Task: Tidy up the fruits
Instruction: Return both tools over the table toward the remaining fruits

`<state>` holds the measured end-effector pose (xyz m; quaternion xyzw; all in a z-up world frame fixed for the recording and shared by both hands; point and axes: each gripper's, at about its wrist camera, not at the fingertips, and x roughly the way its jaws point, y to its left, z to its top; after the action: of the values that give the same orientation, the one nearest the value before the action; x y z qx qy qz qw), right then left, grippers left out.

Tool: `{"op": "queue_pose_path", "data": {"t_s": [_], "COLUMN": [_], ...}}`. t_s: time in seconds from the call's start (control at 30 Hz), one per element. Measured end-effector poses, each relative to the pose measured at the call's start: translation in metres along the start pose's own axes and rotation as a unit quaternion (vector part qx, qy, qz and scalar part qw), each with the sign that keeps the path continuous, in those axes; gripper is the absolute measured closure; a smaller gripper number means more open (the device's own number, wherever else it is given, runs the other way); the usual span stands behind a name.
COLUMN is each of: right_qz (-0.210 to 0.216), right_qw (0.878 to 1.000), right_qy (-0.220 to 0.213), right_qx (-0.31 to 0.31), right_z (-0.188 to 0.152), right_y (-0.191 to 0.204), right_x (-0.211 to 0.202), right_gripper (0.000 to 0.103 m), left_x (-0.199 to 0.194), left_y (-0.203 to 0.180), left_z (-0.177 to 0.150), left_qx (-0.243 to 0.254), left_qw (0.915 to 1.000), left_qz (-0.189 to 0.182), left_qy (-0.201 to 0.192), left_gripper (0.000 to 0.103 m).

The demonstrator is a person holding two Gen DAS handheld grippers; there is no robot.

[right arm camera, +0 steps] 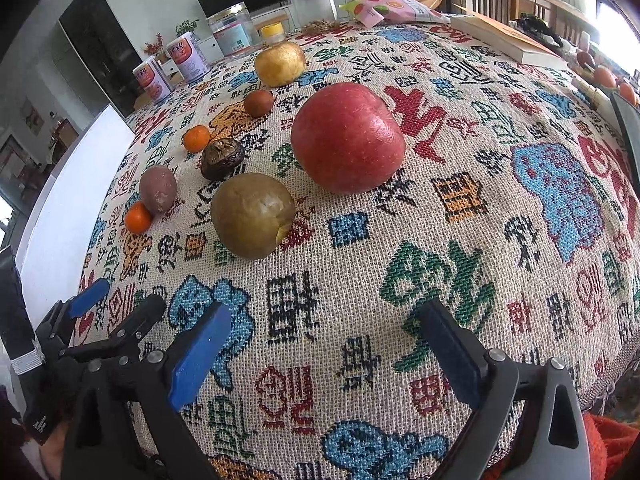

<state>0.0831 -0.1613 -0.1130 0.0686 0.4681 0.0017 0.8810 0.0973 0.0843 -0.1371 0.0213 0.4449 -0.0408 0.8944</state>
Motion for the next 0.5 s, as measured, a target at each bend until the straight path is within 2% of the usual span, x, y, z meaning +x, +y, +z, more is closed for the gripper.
{"op": "queue_pose_path", "data": {"t_s": [0.17,0.33,0.5], "right_qz": [0.002,0.007,0.047], "right_qw": [1.000,1.000,0.998], "right_qy": [0.007,0.004,-0.005], "right_qx": [-0.008,0.000,0.029], "right_z": [0.001,0.002,0.001], "right_y": [0.005,0.004,-0.010], "right_x": [0.002,0.002,-0.003], "right_gripper": [0.000,0.000,0.000], "left_x": [0.000,0.000,0.000], "left_y": [0.000,0.000,0.000], "left_z": [0.000,0.000,0.000], "left_qx": [0.000,0.000,0.000], "left_qw": [1.0000,1.0000,1.0000], "left_qz": [0.000,0.000,0.000], "left_qy": [0.000,0.000,-0.001], "left_gripper": [0.001,0.001,0.001]}}
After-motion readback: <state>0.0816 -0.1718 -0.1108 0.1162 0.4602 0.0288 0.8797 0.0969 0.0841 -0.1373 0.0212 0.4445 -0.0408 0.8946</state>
